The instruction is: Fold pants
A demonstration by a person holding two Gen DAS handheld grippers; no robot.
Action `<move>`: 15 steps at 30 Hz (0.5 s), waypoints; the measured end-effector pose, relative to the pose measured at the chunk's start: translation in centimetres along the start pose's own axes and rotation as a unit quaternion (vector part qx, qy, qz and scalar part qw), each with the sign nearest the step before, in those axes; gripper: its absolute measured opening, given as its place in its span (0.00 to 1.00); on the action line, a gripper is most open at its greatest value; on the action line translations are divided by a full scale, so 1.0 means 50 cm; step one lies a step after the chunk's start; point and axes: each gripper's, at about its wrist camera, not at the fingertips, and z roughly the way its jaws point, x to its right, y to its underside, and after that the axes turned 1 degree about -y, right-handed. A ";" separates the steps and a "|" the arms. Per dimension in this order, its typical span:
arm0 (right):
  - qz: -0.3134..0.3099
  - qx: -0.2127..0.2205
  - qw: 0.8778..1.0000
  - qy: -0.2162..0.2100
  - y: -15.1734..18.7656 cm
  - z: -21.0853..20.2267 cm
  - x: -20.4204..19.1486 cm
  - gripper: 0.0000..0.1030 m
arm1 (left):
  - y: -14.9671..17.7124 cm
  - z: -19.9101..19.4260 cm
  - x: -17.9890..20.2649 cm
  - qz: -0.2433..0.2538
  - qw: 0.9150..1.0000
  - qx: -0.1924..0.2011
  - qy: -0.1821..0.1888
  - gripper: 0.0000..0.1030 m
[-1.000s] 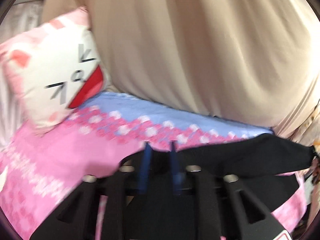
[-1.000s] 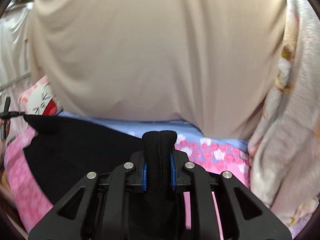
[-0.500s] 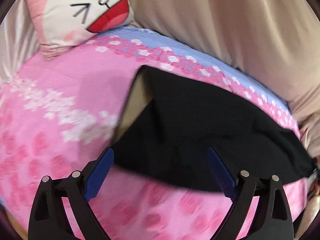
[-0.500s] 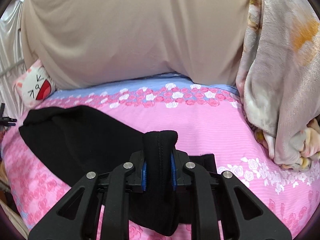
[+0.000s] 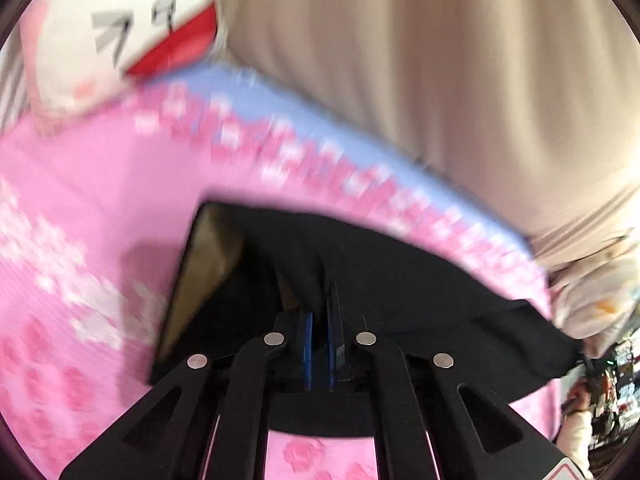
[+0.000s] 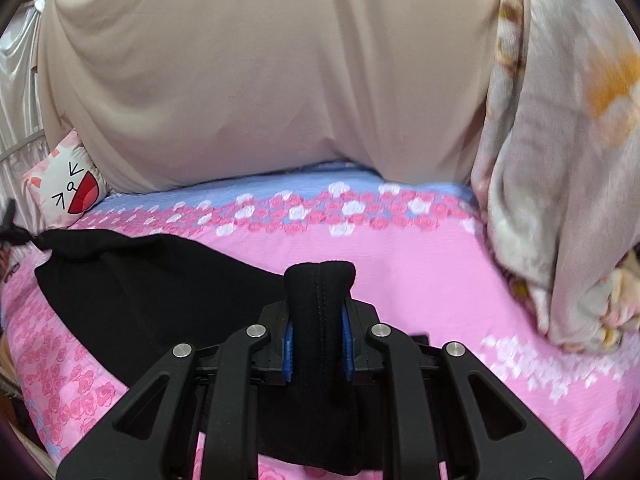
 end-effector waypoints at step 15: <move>-0.025 -0.054 0.997 0.042 0.083 -0.002 0.003 0.21 | 0.156 0.029 -0.138 0.001 0.983 -0.078 -0.165 0.13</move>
